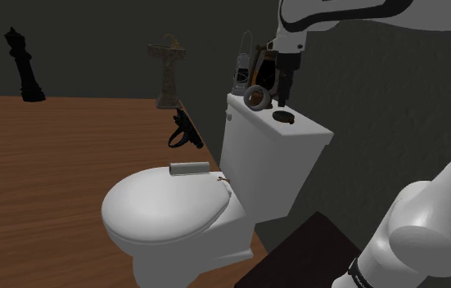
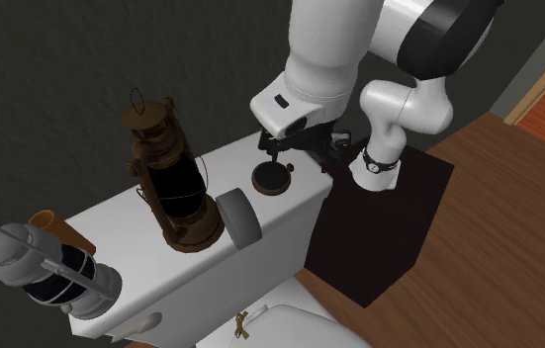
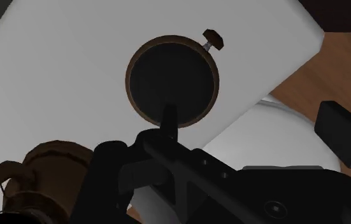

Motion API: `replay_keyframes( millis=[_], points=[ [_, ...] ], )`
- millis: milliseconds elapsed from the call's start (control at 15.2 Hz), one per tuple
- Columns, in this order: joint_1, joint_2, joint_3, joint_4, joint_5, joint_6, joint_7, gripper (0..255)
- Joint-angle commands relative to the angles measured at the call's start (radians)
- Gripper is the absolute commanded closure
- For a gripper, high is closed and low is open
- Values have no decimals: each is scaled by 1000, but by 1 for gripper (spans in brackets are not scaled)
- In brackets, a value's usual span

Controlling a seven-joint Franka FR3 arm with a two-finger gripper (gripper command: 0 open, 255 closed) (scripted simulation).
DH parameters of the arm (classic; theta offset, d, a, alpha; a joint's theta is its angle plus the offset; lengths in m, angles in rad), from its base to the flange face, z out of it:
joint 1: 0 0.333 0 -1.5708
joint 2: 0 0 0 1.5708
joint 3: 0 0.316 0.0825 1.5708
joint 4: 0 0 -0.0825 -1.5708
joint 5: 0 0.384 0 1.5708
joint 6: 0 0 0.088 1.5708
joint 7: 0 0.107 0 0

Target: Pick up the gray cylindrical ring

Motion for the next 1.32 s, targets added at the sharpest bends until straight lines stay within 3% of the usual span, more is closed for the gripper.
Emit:
replay_keyframes(
  millis=[0,396,660,1254],
  points=[
    [7,88,-15,111,-10,-32,-110,0],
    [6,375,-29,492,-23,-144,-411,0],
    [-8,601,-17,826,-31,-258,-601,0],
    [-2,544,-13,638,-36,-130,-569,0]
  ],
)
